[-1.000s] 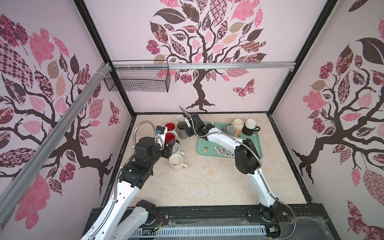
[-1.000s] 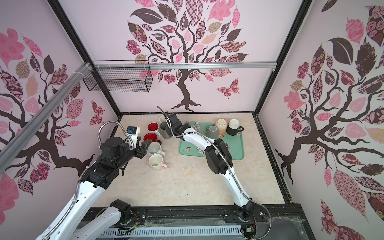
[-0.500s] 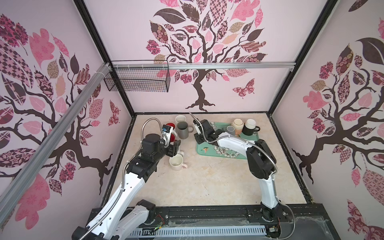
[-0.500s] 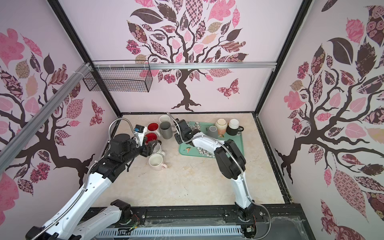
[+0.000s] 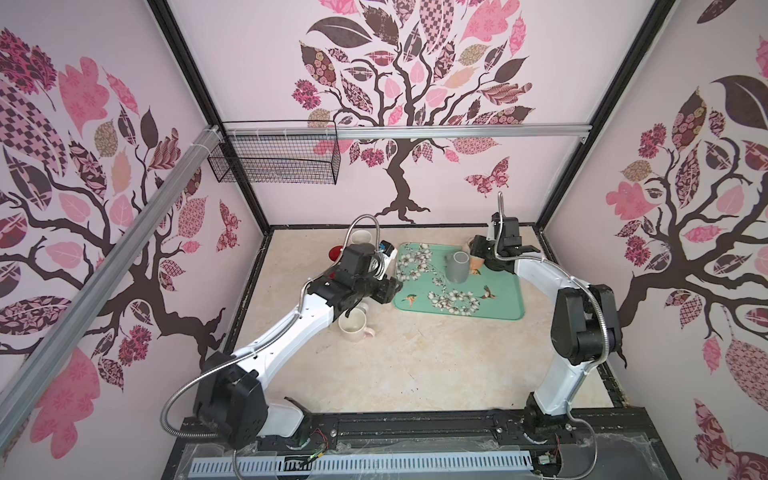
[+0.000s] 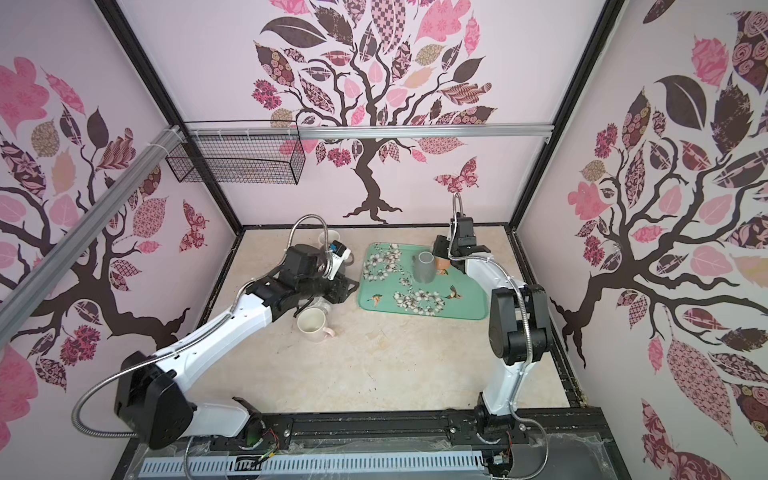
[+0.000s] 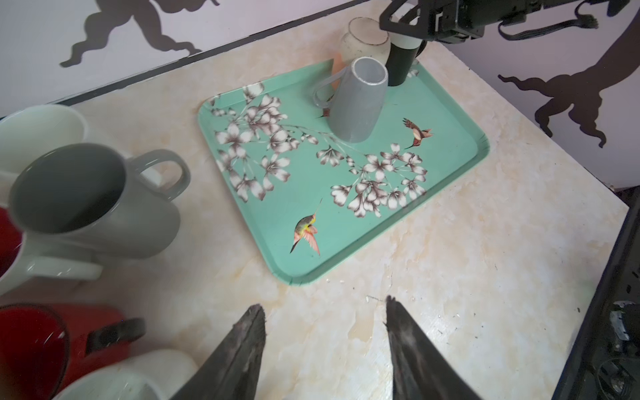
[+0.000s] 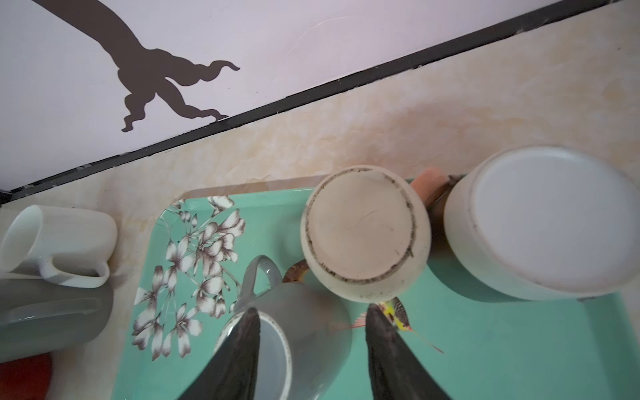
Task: Turn the mug right side up
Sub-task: Move the mug to the tray.
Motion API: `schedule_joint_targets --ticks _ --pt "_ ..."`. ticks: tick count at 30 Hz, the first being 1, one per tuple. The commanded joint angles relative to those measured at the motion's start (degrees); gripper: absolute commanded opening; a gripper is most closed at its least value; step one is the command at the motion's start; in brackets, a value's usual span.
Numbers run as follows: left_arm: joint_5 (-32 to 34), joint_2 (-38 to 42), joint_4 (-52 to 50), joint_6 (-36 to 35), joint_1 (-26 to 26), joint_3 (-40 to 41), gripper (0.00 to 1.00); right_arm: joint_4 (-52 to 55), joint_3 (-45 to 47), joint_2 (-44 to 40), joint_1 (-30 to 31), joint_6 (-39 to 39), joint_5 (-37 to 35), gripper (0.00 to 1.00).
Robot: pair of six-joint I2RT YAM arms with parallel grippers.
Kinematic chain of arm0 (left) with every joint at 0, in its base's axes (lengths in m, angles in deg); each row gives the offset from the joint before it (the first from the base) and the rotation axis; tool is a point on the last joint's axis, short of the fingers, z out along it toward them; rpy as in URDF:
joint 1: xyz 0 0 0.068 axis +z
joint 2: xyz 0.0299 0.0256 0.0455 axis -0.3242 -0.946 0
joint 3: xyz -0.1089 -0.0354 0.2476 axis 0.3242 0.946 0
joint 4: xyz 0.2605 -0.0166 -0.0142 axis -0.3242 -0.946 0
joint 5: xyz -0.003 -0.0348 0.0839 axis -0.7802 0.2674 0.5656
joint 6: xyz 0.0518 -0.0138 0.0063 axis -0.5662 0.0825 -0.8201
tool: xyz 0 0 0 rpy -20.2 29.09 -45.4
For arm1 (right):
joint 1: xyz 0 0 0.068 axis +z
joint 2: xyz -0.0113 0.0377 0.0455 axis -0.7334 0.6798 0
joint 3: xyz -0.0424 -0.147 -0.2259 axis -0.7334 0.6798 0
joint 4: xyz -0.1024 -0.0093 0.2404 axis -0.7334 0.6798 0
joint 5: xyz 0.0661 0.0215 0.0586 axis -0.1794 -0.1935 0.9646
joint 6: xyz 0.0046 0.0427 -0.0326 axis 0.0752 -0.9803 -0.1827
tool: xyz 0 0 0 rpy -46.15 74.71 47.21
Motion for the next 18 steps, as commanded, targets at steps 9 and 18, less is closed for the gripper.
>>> schedule_joint_targets --ticks 9,18 --pt "-0.46 -5.60 -2.22 0.78 -2.90 -5.13 0.58 -0.94 -1.65 6.01 1.87 -4.33 13.18 0.54" --pt "0.05 -7.04 -2.03 0.78 -2.89 -5.33 0.58 -2.98 0.73 5.77 4.24 -7.00 20.20 0.54"
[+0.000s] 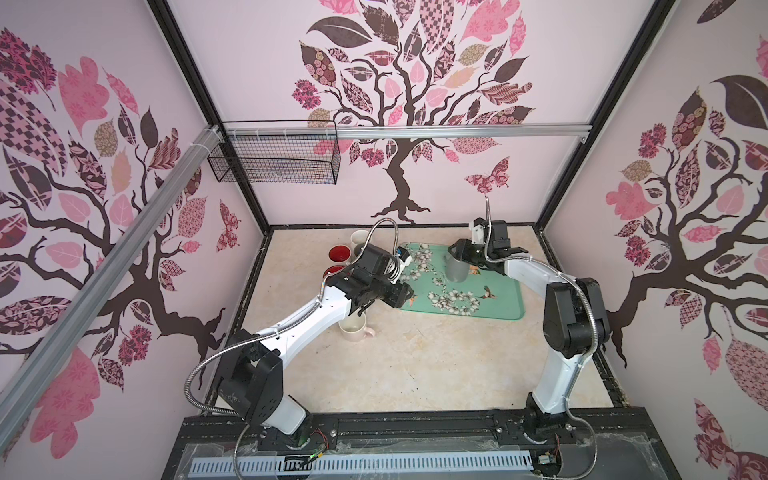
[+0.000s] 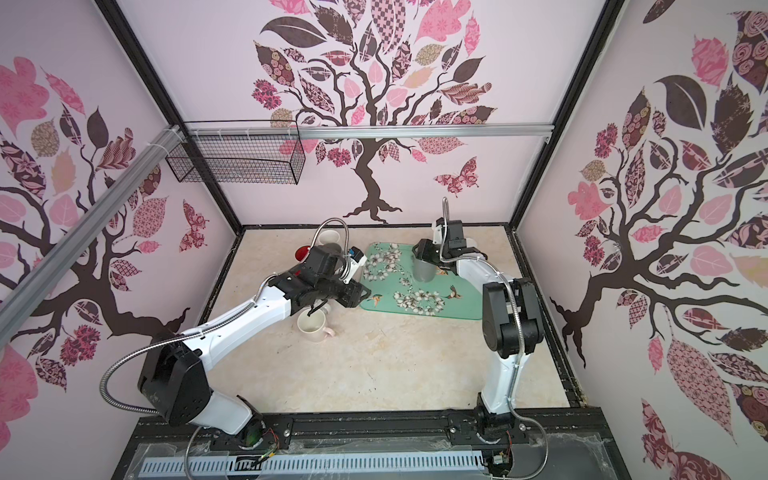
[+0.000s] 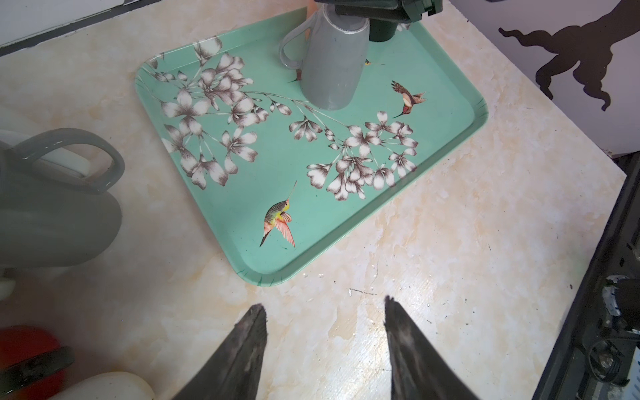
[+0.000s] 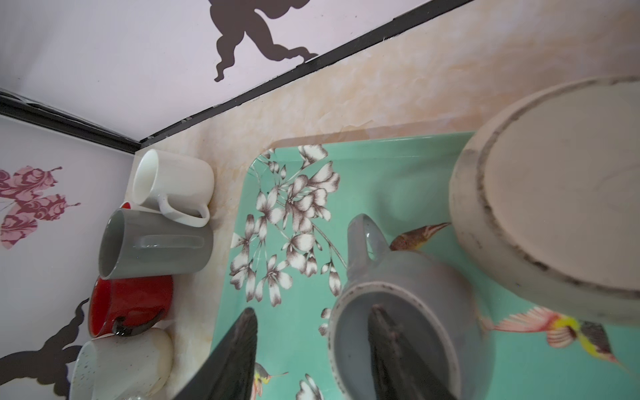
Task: Turn the mug right side up
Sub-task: Move the mug to the tray.
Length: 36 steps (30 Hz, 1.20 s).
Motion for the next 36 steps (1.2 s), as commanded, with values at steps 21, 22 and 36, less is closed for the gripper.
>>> schedule_joint_targets --ticks 21,22,36 --pt "-2.17 -16.14 -3.52 1.60 0.81 -18.47 0.57 4.99 -2.48 0.76 -2.93 -1.75 -1.86 0.57" --pt "-2.12 -16.16 -3.65 1.65 0.99 -18.43 0.57 4.75 -2.66 1.42 -2.89 -2.13 -0.99 0.55" --pt "-17.40 -20.16 1.78 -8.90 10.81 -19.44 0.59 -0.85 -10.49 12.85 -1.25 -2.42 15.54 0.50"
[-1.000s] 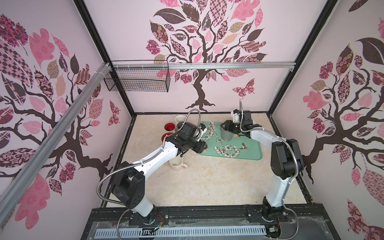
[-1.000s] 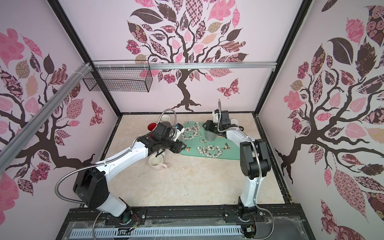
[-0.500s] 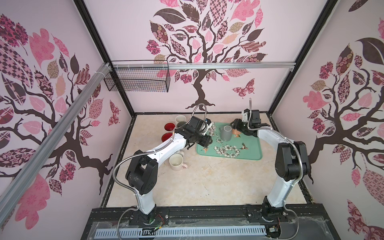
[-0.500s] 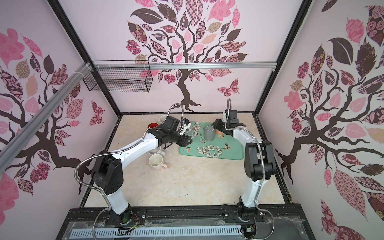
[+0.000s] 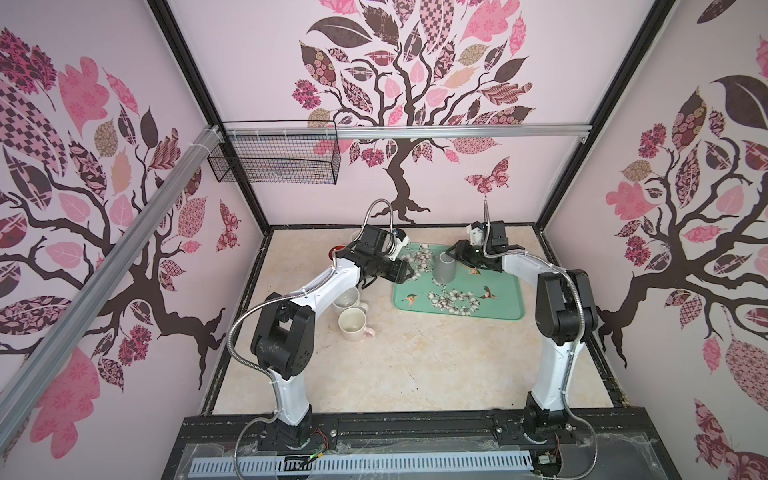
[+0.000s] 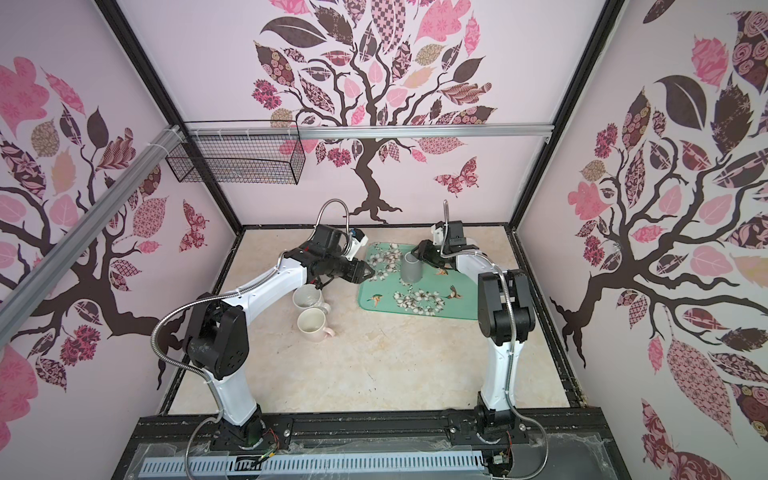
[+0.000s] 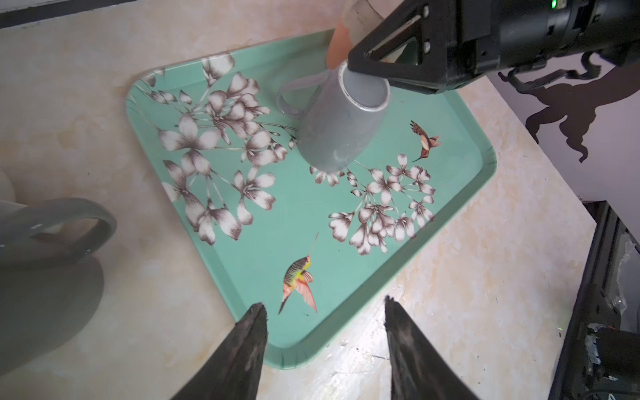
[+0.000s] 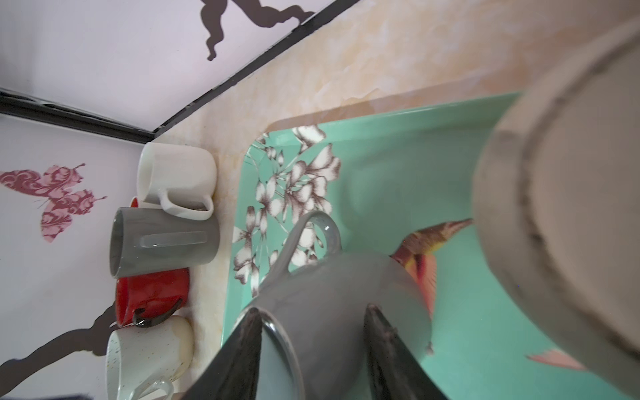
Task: Turn the mug right side up
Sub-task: Move the mug to the tray.
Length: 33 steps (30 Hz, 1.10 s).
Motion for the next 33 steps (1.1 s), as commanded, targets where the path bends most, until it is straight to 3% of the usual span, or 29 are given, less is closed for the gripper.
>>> schedule_joint_targets --ticks 1,7,15,20,25,30,33 --pt "-4.27 -2.21 0.50 -11.12 1.10 -4.00 0.59 -1.74 -6.67 6.14 1.01 -0.06 8.46 0.49" --pt "2.87 -6.97 -7.57 -24.25 0.60 -9.12 0.59 7.86 -19.05 15.00 4.10 4.05 12.09 0.47" --pt "10.73 -8.10 -6.21 -29.84 -4.38 -6.17 0.59 11.16 -20.89 14.56 7.20 6.55 10.73 0.47" --pt "11.67 -8.40 -3.93 -26.63 -6.00 -5.16 0.54 12.80 -17.79 11.41 8.49 8.40 8.73 0.46" --pt "13.00 -6.16 0.59 -26.38 -5.84 -1.55 0.52 11.96 -12.96 5.32 7.99 9.09 2.46 0.53" --pt "10.82 -6.83 -0.20 -24.46 -4.45 -2.48 0.40 6.05 -9.40 1.29 4.09 1.82 4.70 0.54" --pt "10.82 -8.01 -0.25 -24.46 -4.32 -3.13 0.34 6.24 -7.82 -0.12 2.84 1.50 0.41 0.52"
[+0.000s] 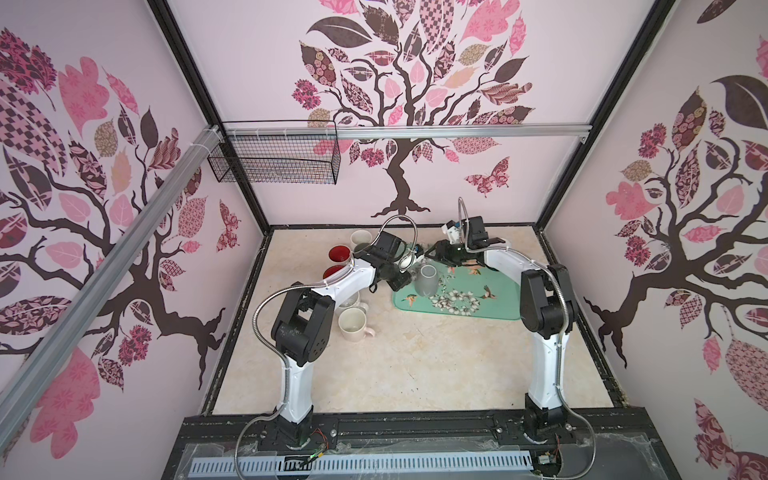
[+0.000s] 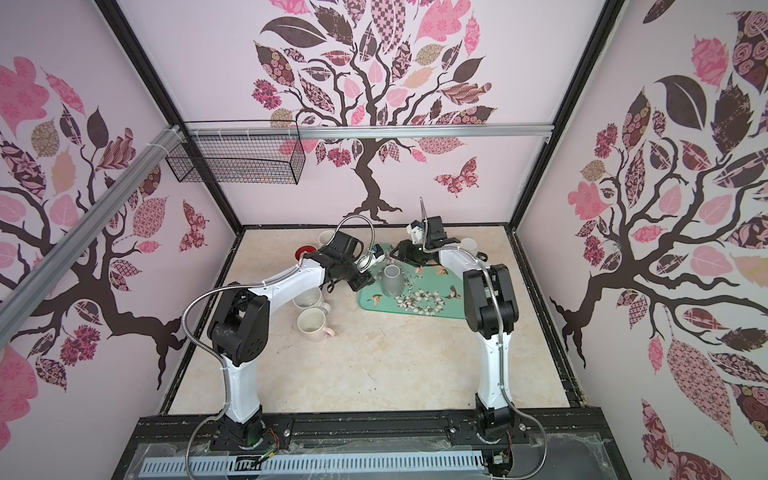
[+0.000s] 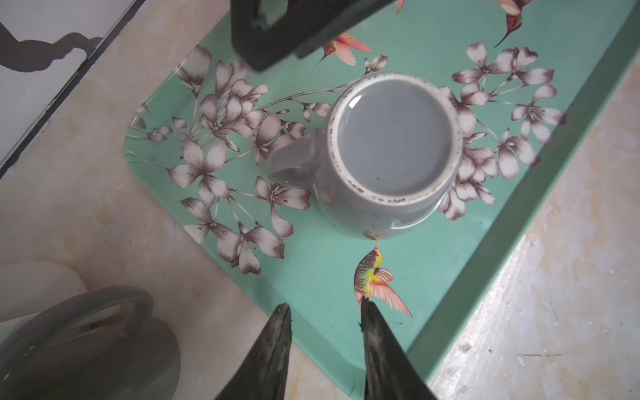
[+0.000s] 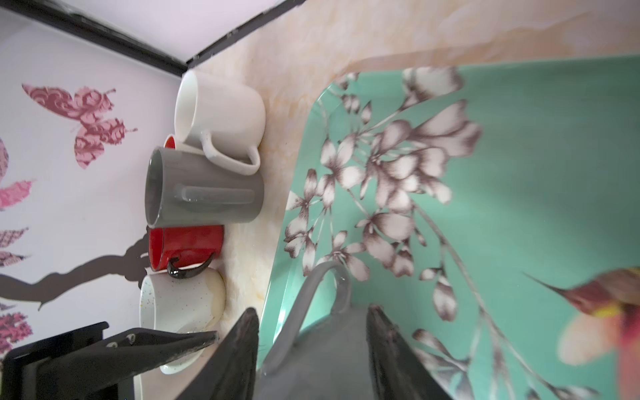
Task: Turn the mug right side up
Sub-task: Move the mug to the tray, then rotate the mug on the tray.
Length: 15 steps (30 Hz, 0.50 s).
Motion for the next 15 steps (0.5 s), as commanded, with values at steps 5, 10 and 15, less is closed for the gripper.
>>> schedule_joint_targets --ticks 5,10,15 --pt "-2.95 -2.38 0.90 2.54 -0.38 -1.05 0.28 4.25 -1.55 -1.66 -1.80 0.86 -7.03 0.40" --pt "-2.31 -3.17 1.42 2.86 -2.39 -0.96 0.28 8.19 -4.58 2.89 -1.11 2.61 -6.08 0.31" --pt "-2.39 -2.68 5.18 6.73 -3.79 1.09 0.29 15.76 -13.01 8.30 1.45 6.42 -4.67 0.29"
